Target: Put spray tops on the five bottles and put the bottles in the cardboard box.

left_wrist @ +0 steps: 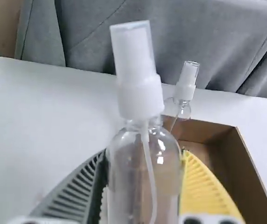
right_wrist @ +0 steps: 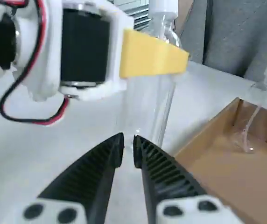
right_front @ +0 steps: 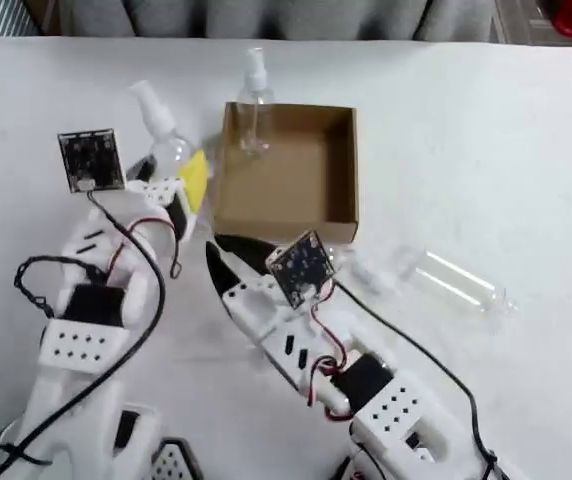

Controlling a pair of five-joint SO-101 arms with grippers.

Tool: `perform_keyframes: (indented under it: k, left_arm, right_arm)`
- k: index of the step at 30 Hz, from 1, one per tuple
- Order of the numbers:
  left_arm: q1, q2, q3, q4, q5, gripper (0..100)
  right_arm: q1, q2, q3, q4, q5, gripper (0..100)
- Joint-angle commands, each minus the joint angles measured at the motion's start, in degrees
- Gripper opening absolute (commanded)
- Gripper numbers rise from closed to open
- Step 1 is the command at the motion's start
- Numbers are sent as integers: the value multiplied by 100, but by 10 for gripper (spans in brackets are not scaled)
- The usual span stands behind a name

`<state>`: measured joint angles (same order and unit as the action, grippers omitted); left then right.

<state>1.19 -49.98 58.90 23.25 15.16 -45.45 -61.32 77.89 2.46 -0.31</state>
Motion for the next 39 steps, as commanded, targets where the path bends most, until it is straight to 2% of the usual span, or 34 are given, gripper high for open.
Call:
perform_keyframes:
  k: [1,9,16,21,30,35,39]
  left_arm:
    - [-22,-444,-431,141,18,24]
    - [163,-892,-246,202,18,24]
    - [382,-1490,-246,738,18,24]
    - [400,-1596,-246,949,18,24]
    - [470,-1604,-255,1081,9,23]
    - [479,-1604,-255,1152,-457,23]
    - [576,-1604,-299,1327,-510,23]
  right_arm:
    - [-321,-110,18,-207,-62,15]
    - [-558,-101,79,-215,-62,15]
    - [-558,215,44,-233,-62,15]
    - [-505,787,70,-980,-62,15]
    - [-110,1235,53,-1481,-62,15]
    - [-75,1253,44,-1560,-62,15]
    - [-40,1253,44,-1560,-62,15]
